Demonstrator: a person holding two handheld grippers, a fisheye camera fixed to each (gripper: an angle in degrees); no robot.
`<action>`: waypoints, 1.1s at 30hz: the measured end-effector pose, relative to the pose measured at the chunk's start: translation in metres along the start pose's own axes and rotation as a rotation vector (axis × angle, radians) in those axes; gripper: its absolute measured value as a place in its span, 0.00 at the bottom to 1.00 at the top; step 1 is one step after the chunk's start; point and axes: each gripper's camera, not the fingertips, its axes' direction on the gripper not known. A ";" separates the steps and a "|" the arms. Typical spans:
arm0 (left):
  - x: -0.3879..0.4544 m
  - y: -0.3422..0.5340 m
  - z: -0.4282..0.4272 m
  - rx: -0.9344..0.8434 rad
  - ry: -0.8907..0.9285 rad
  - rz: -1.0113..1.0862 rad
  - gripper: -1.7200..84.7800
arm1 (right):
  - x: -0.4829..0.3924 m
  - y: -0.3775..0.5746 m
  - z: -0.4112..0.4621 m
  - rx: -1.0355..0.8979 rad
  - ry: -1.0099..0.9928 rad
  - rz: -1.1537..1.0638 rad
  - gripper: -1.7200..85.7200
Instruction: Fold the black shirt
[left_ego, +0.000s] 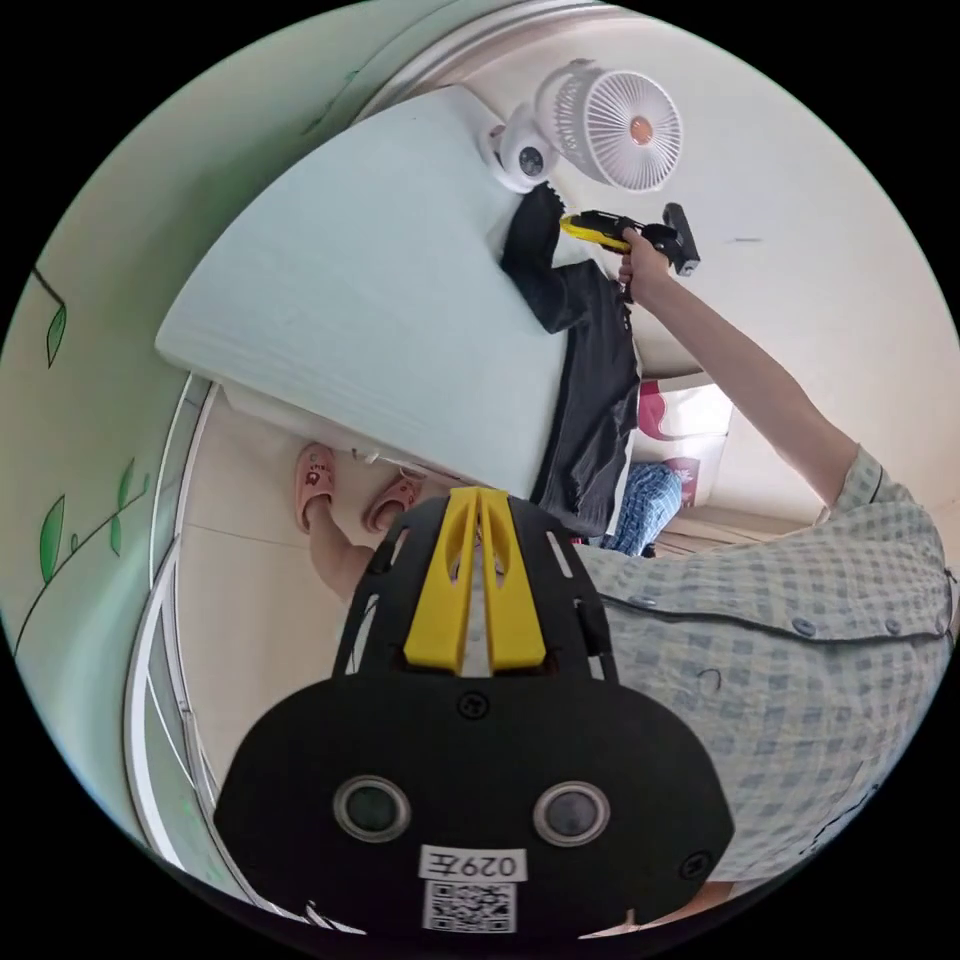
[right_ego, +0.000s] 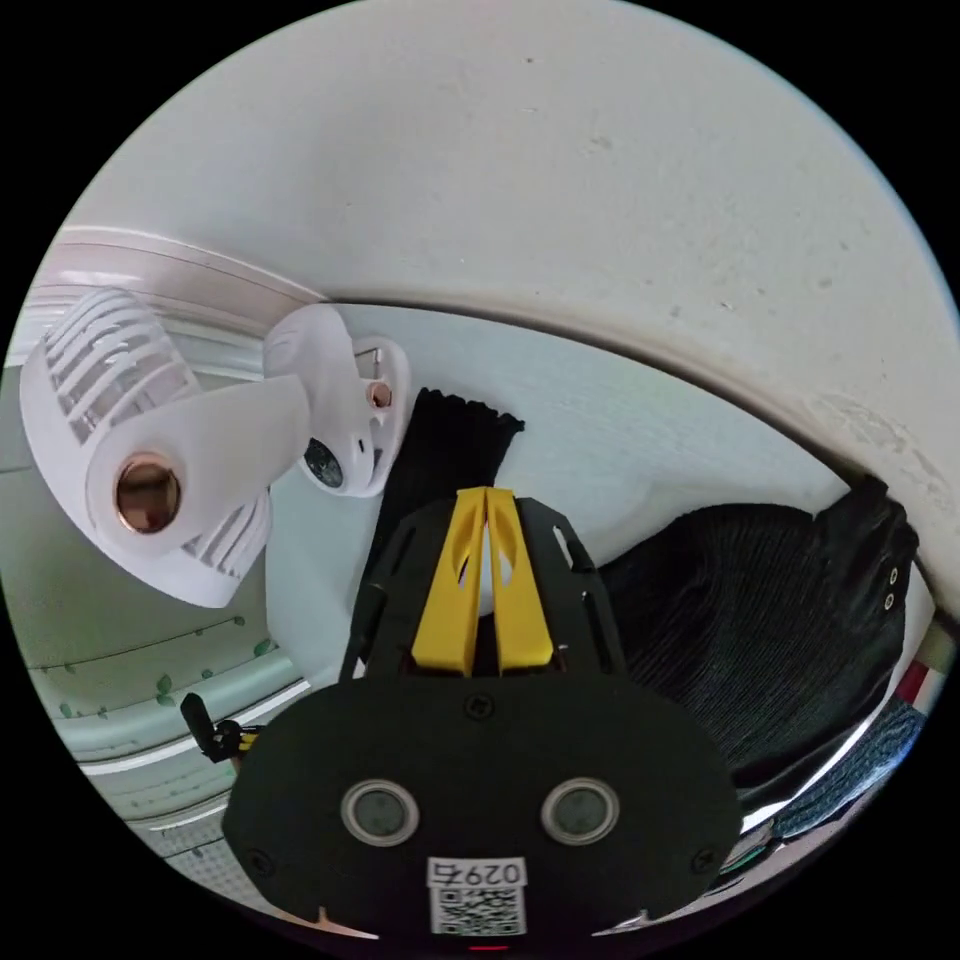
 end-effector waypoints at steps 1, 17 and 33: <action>-0.007 -0.003 -0.001 -0.007 0.024 -0.005 0.01 | 0.002 0.008 -0.008 0.051 -0.004 0.015 0.02; 0.063 -0.103 0.028 -0.264 -0.013 0.364 0.01 | 0.034 0.123 -0.073 0.147 -0.162 -0.026 0.14; 0.012 -0.006 0.014 -0.201 -0.004 -0.028 0.01 | 0.028 0.115 0.021 0.048 -0.032 0.046 0.03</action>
